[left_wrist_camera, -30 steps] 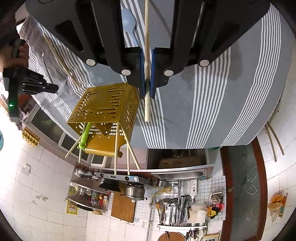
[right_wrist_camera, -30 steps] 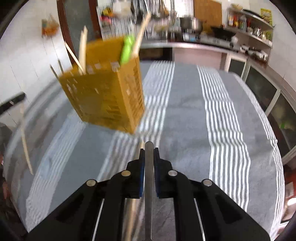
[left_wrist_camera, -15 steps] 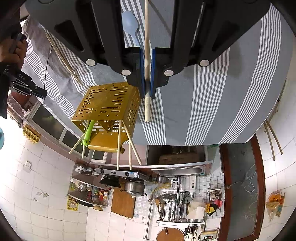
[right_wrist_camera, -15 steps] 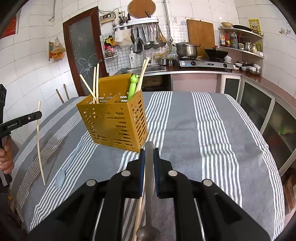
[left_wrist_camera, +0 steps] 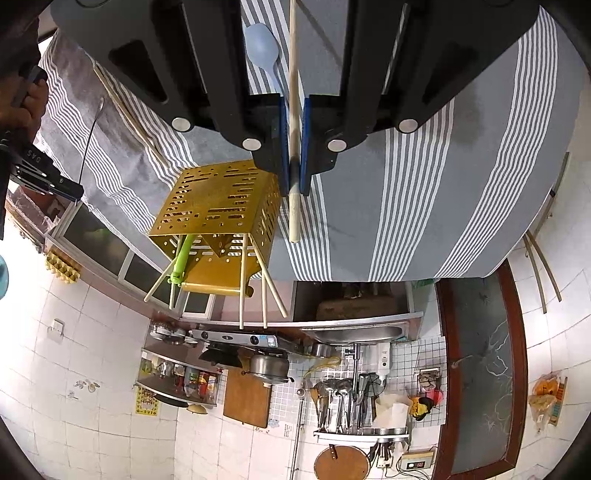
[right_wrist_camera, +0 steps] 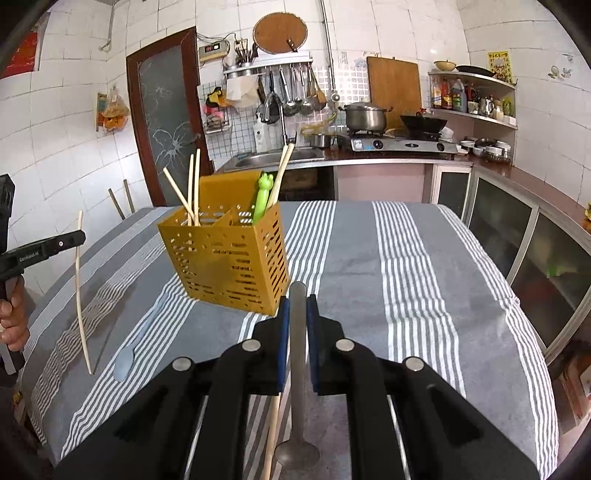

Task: Organize utensils
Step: 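Raise the held chopstick and knife up above the yellow holder's opening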

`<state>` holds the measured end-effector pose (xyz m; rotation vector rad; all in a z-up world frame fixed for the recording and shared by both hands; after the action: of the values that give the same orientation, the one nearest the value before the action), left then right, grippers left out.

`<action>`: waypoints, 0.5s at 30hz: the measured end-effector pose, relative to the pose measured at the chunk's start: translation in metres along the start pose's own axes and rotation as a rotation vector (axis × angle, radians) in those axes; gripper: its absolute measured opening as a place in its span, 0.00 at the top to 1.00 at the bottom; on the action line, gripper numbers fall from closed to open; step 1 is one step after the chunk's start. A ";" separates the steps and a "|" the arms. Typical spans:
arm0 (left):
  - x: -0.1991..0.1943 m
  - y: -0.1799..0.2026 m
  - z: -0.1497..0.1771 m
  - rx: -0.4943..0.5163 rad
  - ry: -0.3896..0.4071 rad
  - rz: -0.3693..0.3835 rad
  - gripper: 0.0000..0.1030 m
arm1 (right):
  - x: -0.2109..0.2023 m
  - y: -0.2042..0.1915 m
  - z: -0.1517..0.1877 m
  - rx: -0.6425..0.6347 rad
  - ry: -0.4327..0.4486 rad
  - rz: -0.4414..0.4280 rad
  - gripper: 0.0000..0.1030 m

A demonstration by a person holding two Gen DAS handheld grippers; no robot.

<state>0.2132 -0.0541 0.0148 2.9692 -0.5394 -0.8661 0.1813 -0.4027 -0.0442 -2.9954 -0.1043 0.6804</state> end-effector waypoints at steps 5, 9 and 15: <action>-0.004 0.002 -0.003 0.001 0.015 0.004 0.96 | -0.009 0.000 -0.007 0.003 0.030 0.003 0.91; -0.006 0.003 -0.005 0.006 0.021 0.006 0.96 | -0.016 0.000 -0.015 -0.001 0.054 -0.001 0.91; -0.010 -0.001 -0.012 0.005 0.035 0.001 0.96 | -0.025 -0.001 -0.025 -0.003 0.083 -0.007 0.91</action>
<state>0.2115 -0.0514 0.0297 2.9815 -0.5431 -0.8129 0.1697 -0.4055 -0.0104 -3.0197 -0.1118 0.5549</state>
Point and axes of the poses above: each gripper's, at about its wrist camera, not at the fingertips, and x roughly the way its jaws point, y to its right, z to its underside, the point moved 4 cm from there along x, roughly the way its jaws point, and after that the axes turned 2 degrees about y, right-handed, at the moved point
